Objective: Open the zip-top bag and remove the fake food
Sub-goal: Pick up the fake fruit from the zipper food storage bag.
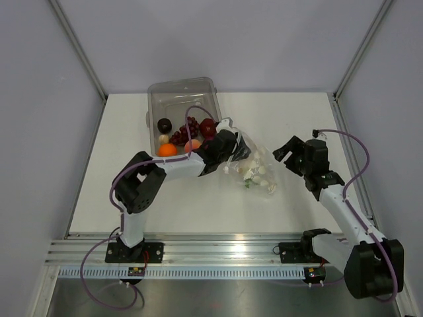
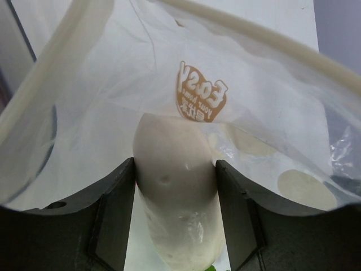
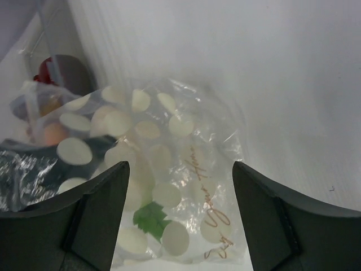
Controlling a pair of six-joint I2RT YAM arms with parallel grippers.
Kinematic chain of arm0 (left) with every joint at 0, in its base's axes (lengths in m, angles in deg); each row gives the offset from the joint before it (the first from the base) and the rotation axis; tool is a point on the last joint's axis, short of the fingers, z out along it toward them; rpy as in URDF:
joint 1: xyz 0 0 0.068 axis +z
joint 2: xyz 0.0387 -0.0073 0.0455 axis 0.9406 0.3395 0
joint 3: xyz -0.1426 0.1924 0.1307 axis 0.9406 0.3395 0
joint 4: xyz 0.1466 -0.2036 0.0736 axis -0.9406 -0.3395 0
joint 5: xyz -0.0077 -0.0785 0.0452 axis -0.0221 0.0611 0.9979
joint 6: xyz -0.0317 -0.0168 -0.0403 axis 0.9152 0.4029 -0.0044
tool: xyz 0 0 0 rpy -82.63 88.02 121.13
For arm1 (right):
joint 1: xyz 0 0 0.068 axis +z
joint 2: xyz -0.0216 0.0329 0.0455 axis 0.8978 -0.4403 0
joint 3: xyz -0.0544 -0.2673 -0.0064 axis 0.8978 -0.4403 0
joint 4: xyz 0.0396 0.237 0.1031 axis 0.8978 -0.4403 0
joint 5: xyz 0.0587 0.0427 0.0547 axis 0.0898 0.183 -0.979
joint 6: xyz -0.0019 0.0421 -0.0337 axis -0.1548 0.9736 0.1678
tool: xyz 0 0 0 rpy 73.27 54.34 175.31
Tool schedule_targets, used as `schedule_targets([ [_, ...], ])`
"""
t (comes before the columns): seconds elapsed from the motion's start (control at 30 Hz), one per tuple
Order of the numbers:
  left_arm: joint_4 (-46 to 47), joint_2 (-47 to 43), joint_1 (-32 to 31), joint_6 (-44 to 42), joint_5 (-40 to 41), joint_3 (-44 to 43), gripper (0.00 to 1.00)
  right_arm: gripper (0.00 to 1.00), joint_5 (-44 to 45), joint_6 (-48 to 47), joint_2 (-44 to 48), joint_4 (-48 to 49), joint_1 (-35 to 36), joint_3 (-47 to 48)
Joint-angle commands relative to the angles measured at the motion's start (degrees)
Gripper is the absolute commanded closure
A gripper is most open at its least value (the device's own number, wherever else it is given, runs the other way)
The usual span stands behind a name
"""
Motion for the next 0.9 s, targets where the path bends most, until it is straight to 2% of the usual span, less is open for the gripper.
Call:
schedule_targets([
  [0.0, -0.5, 2.5, 1.0, -2.1, -0.3, -5.9, 0.69, 0.18, -6.3, -3.5, 4.6, 0.5, 0.2, -1.8],
  [0.13, -1.3, 5.5, 1.4, -2.1, -0.6, -8.6, 0.7, 0.08, -11.2, -4.8, 10.1, 1.3, 0.2, -4.4],
  [0.27, -2.1, 7.7, 1.9, -1.7, -2.2, -11.1, 0.7, 0.07, -12.8, -5.5, 13.2, 1.8, 0.2, -6.7],
  [0.47, -2.5, 8.5, 2.0, -1.5, -2.0, -12.3, 0.7, 0.09, -14.7, -6.0, 9.3, 5.0, 2.4, -7.2],
  [0.63, -3.1, 9.2, 2.1, -1.5, -2.4, -13.0, 0.7, 0.1, -10.5, -7.8, 4.9, 5.7, 8.2, -5.7],
  [0.87, -1.8, 8.7, 2.0, -0.9, -3.4, -12.0, 0.71, 0.21, -7.0, -8.5, -0.2, 4.7, 9.5, -3.4],
])
